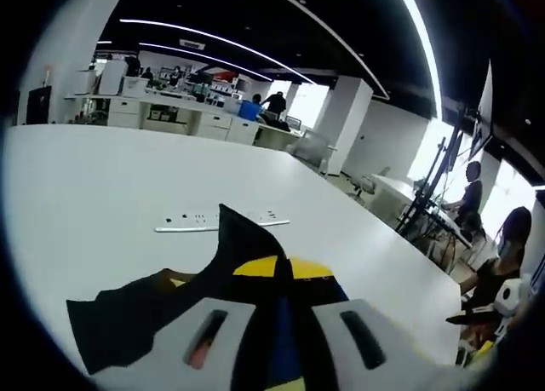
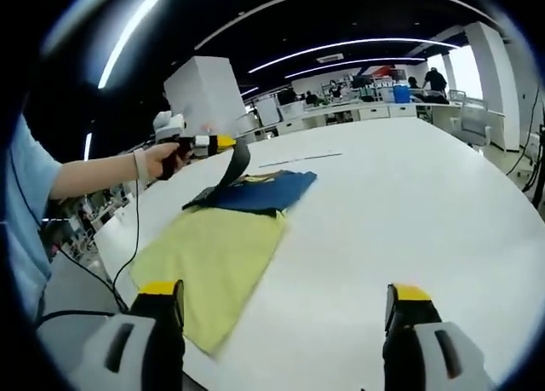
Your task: Fold the garment on the visible template until the final outline fits inside the template.
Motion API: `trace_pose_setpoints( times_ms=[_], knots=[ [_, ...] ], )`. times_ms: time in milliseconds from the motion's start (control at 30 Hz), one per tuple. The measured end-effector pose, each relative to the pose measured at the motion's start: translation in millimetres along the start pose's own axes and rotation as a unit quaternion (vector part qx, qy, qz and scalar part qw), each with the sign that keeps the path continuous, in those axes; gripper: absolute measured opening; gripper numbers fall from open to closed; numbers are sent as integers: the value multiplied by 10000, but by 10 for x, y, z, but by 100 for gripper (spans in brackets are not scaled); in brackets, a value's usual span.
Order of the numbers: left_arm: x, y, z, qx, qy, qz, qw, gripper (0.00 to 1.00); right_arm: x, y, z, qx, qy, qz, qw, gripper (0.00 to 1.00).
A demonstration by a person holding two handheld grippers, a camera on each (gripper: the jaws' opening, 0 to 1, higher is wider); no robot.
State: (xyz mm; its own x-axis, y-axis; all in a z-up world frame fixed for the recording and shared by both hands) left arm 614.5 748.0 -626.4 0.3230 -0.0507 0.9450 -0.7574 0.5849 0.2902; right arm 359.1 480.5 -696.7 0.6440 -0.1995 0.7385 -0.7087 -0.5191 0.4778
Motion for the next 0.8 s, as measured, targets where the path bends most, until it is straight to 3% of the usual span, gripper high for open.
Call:
trace_pose_setpoints(
  times_ms=[200, 333, 633, 800],
  knots=[
    [-36, -148, 252, -279, 27, 3, 9996, 0, -15, 23, 16, -54, -30, -8, 10000, 99],
    [-159, -192, 418, -455, -15, -111, 9989, 0, -77, 20, 23, -69, -41, -83, 9999, 99],
    [-557, -259, 905, -998, -231, -518, 9934, 0, -118, 12, 26, -51, -67, -138, 9999, 99],
    [-784, -313, 1057, -1191, -298, -820, 9890, 0, -135, 42, 53, -79, -121, -122, 9998, 99]
  ],
)
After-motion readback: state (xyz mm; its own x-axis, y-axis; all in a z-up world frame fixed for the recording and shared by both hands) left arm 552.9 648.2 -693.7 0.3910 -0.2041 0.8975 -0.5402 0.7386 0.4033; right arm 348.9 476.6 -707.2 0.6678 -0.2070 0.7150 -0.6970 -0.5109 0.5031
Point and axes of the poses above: the point that each gripper's makers call its tool centre point, and the gripper's own axes: y roughly backward along the fingers, z roughly to its right, x roughly out of its top, the point moved 4 cm from there along y, roughly backward along the fingers, and after that the axes turned 13 degrees about -y, right-handed, at the moved point
